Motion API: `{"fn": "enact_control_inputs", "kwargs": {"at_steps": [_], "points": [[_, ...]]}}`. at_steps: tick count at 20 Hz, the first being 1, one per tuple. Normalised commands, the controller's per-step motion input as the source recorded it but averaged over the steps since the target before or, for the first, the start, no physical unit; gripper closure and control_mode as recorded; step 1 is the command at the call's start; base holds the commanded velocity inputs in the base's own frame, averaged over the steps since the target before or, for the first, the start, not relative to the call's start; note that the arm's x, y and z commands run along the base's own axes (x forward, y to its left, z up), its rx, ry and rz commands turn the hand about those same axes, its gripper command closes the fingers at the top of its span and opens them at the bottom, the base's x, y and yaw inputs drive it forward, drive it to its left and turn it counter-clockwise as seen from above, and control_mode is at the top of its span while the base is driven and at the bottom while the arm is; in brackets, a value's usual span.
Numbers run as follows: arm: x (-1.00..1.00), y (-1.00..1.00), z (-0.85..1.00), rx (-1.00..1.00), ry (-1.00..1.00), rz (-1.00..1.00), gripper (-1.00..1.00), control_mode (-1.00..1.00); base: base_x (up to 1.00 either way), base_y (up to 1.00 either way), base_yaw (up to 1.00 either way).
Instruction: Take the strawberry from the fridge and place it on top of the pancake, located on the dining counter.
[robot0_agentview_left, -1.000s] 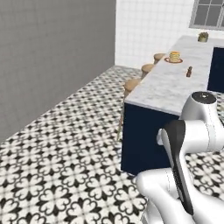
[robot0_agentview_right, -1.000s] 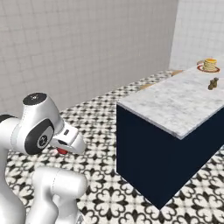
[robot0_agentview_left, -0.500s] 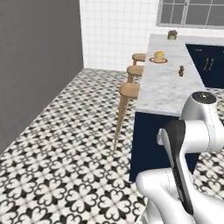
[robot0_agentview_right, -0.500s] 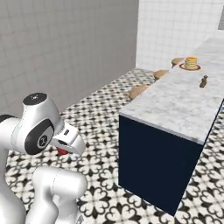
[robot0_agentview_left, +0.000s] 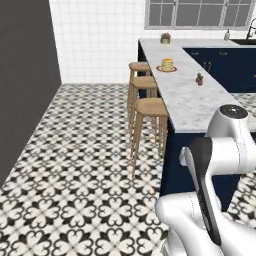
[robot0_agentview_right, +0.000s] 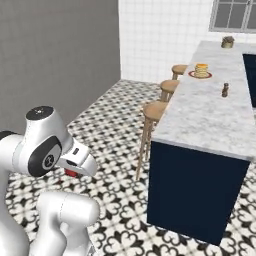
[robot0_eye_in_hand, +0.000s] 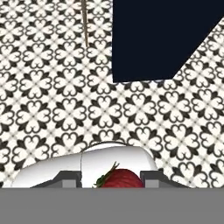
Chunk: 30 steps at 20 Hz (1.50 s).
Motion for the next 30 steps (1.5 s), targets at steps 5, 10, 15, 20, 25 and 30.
{"fn": "enact_control_inputs", "kwargs": {"at_steps": [5,10,15,20,25,30], "points": [[0.00,0.00,0.00,0.00,0.00,0.00,1.00,1.00,0.79,1.00,-0.47],[0.00,0.00,0.00,0.00,0.00,0.00,1.00,1.00,0.65,1.00,-0.52],[0.00,0.00,0.00,0.00,0.00,0.00,1.00,1.00,0.50,0.96,-0.57],[0.00,0.00,0.00,0.00,0.00,0.00,1.00,1.00,0.48,1.00,-0.56],[0.00,0.00,0.00,0.00,0.00,0.00,1.00,1.00,0.49,1.00,-0.52],[0.00,0.00,0.00,0.00,0.00,0.00,1.00,1.00,0.49,1.00,-0.50]]}}
